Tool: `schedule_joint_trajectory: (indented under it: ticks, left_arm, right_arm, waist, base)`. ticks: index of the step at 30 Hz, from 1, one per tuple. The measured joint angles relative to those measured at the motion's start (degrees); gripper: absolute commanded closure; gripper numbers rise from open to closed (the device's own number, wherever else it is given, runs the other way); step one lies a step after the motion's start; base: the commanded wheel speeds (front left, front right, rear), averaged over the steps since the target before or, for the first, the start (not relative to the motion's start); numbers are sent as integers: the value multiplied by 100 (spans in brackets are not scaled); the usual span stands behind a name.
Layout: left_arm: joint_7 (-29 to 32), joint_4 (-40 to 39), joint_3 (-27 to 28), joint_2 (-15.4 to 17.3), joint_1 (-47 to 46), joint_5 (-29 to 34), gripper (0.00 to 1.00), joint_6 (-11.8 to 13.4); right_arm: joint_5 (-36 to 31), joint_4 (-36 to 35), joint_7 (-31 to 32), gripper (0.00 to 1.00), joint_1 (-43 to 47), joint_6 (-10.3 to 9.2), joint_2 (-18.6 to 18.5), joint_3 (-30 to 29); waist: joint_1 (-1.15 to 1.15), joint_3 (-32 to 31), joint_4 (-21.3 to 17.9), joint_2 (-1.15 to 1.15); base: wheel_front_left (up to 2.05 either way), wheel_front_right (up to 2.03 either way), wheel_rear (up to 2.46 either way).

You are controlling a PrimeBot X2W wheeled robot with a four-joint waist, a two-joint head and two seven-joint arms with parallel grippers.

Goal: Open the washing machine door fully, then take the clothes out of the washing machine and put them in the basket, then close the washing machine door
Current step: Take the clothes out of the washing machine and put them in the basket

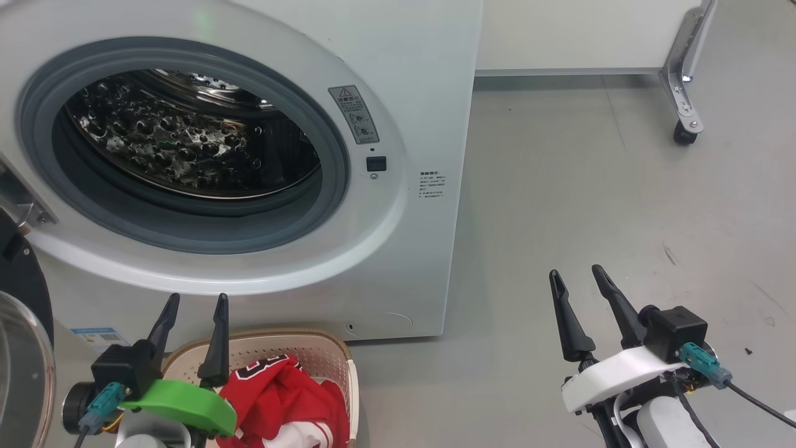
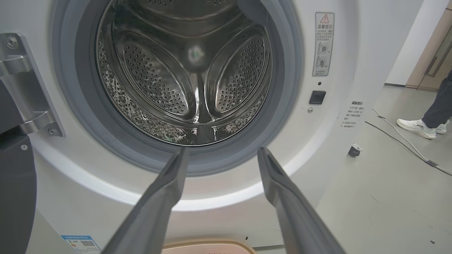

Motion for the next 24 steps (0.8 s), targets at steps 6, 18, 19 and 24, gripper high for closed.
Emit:
schedule_joint_trajectory:
  ticks: [6,18,19,24]
  left_arm:
    - [0,-264,-7,-13,201,5,0,-1]
    - [0,-524,-34,-32,454,5,0,-1]
    - [0,-553,-37,-33,458,5,0,-1]
    - [0,-621,-45,-37,481,7,0,-1]
  right_arm:
    - [-1,-31,0,0,96,0,8,-3]
    - [-20,-65,0,0,116,0,12,2]
    - [-20,-69,0,0,125,0,12,2]
    - [-26,-83,0,0,175,0,12,0]
  waist:
    - [0,-49,-24,0]
    - [0,-98,-82,0]
    - [0,-95,-84,0]
    - [0,-83,-82,0]
  base:
    - [0,0,0]
    - [0,0,0]
    - [0,0,0]
    - [0,0,0]
